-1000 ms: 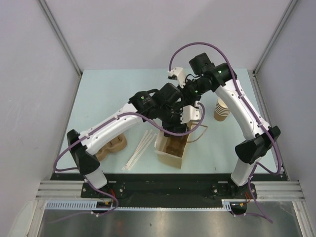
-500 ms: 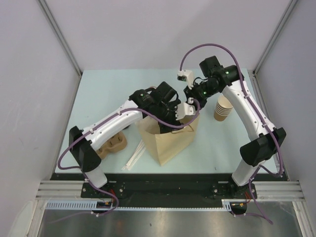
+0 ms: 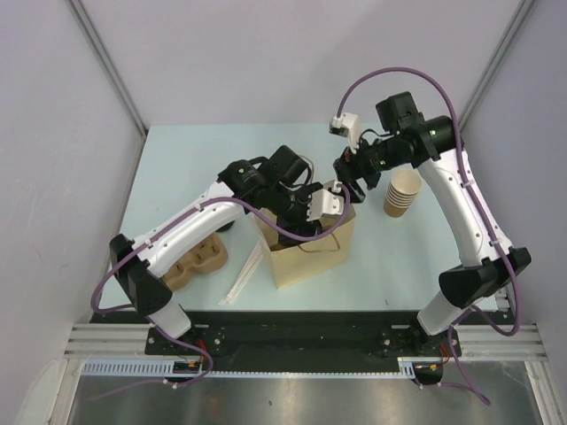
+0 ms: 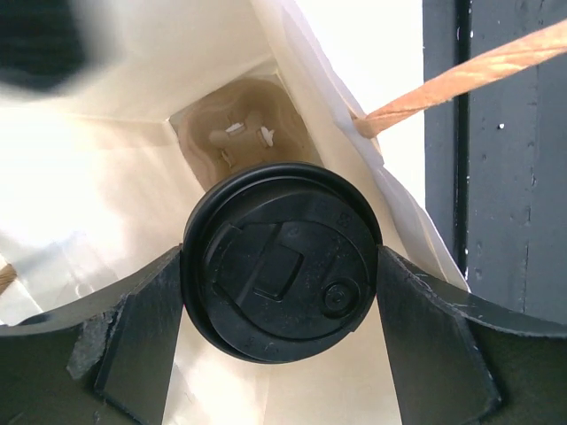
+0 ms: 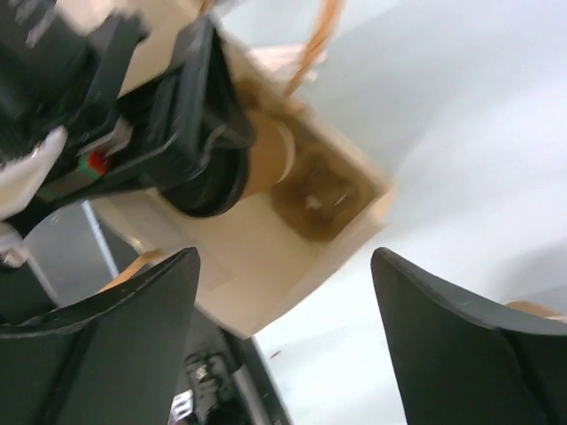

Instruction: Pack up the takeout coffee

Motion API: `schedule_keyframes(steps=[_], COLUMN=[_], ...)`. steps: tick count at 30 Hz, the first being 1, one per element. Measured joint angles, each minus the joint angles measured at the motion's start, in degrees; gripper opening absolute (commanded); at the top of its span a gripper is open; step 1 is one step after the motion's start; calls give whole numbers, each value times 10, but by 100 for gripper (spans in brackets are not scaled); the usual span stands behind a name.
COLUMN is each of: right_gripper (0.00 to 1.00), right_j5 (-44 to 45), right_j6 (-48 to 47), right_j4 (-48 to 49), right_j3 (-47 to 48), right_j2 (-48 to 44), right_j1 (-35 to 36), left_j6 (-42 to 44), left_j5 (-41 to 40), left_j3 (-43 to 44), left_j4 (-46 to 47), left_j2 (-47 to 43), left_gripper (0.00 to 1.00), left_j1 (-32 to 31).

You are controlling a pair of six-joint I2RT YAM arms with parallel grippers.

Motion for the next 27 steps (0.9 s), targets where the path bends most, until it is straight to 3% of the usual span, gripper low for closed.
schedule_keyframes(steps=[5,11,20,21,23,27], right_gripper=[89,85,30,18,2,0], right_j5=[3,3,-18,-20,-21,-24], right_j6=[-42,-132,-213,-216,-223,-223], right_j4=[2,1,0,-1,-1,0], right_j3=[84,108,100,99,93,92], right_j2=[64,107,124,125,125,126], right_j1=[-17,-10,28,28,27,21], left_j6=[4,4,4,4,4,4], left_j5=[3,4,4,4,3,3], left_j3=[0,0,-11,-15,-21,-26], left_j4=[-8,-11,-12,-11,-12,-11], left_j2=[0,0,-8,-11,-17,-27], left_gripper=[16,16,15,15,15,14], left_j1=[1,1,1,1,1,5])
